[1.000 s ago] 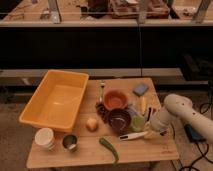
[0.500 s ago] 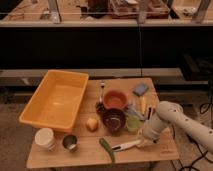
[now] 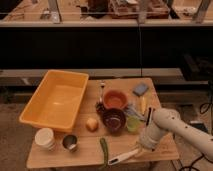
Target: Wipe table surface with brush
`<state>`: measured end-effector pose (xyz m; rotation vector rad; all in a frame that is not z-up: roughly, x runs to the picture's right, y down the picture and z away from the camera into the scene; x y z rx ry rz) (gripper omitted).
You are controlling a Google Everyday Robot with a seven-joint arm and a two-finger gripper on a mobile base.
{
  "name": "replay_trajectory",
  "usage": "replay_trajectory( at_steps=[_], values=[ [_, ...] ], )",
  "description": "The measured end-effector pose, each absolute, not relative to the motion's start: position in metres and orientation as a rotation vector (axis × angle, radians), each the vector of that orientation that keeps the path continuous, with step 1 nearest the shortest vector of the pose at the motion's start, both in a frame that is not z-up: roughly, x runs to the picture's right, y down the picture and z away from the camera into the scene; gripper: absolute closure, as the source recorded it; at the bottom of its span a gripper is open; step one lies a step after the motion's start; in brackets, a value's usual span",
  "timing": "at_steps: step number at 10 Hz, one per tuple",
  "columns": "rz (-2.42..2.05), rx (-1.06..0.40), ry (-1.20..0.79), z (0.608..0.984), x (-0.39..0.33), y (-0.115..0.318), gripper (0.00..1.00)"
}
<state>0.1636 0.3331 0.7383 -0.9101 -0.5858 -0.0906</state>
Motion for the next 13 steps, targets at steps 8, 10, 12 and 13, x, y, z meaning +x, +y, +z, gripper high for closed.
replay_trajectory(
  at_steps=[8, 10, 12, 13],
  values=[
    [0.051, -0.897, -0.497, 0.735, 0.263, 0.343, 1.0],
    [0.109, -0.882, -0.47, 0.738, 0.287, 0.339, 1.0],
    [0.155, -0.864, -0.451, 0.741, 0.308, 0.33, 1.0],
    [0.178, -0.852, -0.441, 0.748, 0.314, 0.32, 1.0]
  ],
)
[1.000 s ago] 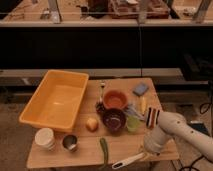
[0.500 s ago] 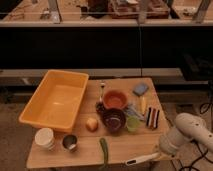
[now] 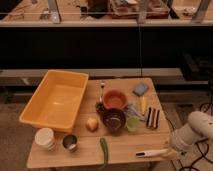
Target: Wipe table surface with brush
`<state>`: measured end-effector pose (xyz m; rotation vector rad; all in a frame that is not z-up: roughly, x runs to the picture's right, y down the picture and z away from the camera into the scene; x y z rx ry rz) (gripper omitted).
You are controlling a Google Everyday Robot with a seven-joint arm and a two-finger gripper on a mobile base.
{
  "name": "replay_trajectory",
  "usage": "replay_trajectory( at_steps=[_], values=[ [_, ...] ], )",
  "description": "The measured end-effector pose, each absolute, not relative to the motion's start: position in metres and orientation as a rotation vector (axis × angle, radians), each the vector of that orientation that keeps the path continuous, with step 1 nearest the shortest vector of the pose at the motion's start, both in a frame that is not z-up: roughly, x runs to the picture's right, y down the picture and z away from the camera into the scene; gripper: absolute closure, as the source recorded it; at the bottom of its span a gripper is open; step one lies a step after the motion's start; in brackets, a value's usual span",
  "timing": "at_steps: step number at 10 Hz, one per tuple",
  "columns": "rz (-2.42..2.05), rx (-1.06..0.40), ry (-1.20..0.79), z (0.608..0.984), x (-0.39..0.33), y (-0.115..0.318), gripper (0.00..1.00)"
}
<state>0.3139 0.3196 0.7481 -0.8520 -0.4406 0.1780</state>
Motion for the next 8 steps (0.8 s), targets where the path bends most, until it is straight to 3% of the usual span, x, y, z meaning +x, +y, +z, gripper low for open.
replay_trajectory(
  at_steps=[4, 8],
  values=[
    [0.199, -0.831, -0.421, 0.776, 0.313, 0.278, 1.0],
    [0.147, -0.822, -0.439, 0.781, 0.272, 0.263, 1.0]
  ],
)
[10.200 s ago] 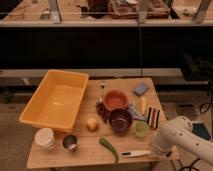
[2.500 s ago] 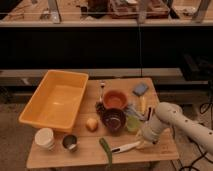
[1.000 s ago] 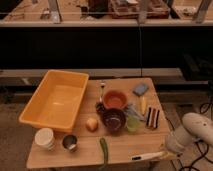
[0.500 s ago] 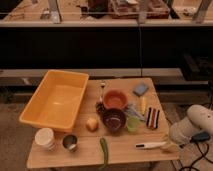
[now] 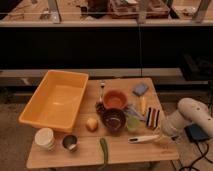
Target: Wipe table surface with brush
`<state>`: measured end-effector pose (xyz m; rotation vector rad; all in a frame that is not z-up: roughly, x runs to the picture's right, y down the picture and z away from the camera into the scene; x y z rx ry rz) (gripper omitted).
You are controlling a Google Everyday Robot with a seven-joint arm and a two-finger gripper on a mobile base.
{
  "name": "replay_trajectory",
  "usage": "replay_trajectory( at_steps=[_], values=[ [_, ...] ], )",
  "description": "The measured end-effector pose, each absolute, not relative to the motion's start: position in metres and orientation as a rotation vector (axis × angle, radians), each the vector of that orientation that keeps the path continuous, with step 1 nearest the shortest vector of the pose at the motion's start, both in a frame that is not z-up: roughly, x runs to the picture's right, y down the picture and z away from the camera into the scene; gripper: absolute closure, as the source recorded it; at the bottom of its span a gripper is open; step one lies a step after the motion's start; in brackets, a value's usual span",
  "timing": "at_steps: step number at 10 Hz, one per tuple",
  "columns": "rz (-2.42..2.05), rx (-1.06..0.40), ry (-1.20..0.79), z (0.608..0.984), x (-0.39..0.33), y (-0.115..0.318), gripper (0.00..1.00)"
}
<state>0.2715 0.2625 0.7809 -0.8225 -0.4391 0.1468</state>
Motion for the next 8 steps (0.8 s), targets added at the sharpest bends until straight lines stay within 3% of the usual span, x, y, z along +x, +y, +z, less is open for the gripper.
replay_trajectory(
  at_steps=[8],
  values=[
    [-0.01, -0.914, -0.59, 0.773, 0.175, 0.296, 1.0]
  ],
)
